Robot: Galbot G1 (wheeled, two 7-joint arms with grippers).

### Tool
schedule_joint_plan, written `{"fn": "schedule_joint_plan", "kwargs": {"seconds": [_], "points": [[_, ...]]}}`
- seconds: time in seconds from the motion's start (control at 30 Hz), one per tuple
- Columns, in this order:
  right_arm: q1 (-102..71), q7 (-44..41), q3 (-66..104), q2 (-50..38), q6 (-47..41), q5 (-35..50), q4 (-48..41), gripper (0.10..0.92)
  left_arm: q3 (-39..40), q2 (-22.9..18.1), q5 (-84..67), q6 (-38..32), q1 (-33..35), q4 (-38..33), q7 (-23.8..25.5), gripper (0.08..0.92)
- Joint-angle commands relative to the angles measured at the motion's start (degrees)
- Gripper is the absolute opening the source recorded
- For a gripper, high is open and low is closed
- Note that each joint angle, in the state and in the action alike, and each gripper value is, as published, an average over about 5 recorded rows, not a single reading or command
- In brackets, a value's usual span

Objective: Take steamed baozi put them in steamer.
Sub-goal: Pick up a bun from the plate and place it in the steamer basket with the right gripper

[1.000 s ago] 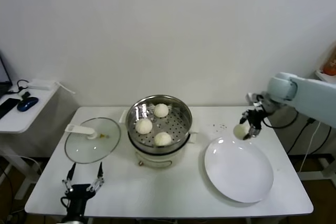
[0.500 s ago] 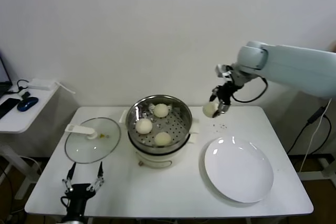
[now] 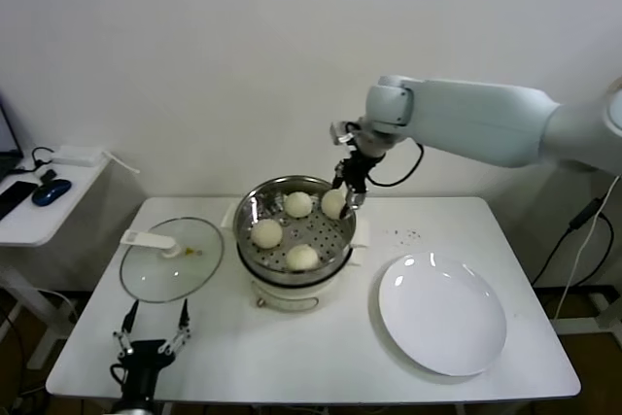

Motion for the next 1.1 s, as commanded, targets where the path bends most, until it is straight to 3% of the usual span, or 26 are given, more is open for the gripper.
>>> {"fn": "schedule_joint_plan", "kwargs": {"seconds": [0.03,1.1], "points": [[-5.78,-0.08,1.12,6.43,0.03,-2.78,-7.65,0.67,-0.15,0.02,-0.17,-0.24,0.17,0.39,-0.05,0.823],[-12.46,-0.06,3.34,7.17,0.15,-8.33,-13.21,0.662,-0.22,0.1,-0.46,-0.71,0.27,1.52,-0.12,0.823]]}}
